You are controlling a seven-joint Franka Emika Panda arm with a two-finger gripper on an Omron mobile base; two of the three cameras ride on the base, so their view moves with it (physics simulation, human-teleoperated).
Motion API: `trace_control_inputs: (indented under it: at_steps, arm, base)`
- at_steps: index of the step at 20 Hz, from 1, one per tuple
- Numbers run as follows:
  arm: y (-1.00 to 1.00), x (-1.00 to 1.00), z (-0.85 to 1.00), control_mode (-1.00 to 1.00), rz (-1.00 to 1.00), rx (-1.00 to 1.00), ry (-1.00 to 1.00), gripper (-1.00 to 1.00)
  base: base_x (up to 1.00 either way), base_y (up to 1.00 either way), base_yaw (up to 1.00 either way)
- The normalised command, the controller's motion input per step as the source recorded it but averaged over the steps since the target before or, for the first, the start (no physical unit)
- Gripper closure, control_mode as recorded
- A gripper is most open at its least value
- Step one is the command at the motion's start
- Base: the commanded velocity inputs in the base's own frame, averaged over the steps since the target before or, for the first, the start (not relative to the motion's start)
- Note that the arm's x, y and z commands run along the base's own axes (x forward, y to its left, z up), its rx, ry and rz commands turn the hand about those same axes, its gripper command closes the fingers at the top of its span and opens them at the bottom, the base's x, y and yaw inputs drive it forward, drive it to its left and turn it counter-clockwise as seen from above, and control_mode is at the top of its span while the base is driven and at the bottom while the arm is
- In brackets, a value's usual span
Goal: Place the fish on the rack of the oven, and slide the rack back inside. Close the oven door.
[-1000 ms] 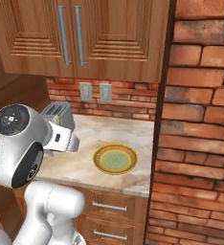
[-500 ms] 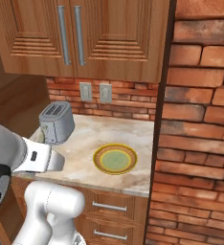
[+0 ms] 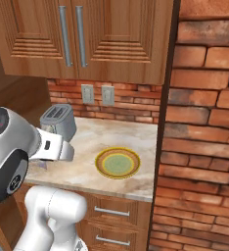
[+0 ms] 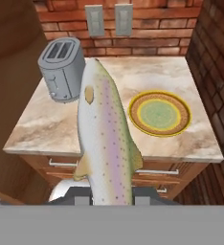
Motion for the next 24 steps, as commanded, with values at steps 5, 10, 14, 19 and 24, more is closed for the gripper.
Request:
trace_control_inputs:
  at_steps: [5, 10, 14, 19, 24]
  arm:
    - [0.0, 0.43, -0.06, -1.0, 0.0, 0.0, 0.0, 1.0]
    - [0.0, 0.3, -0.04, -1.0, 0.0, 0.0, 0.0, 1.0]
    - [0.0, 0.22, 0.0, 1.0, 0.0, 0.0, 0.0, 1.0]
    - [0.0, 0.0, 0.0, 1.0, 0.0, 0.0, 0.0, 1.0]
    - [0.0, 0.0, 0.0, 1.0, 0.0, 0.0, 0.0, 1.0]
  base:
    - [0.0, 0.0, 0.0]
    - [0.0, 0.0, 0.0]
    - [0.02, 0.0, 0.0]
    - [-0.15, 0.0, 0.01]
    - [-0.58, 0.0, 0.03]
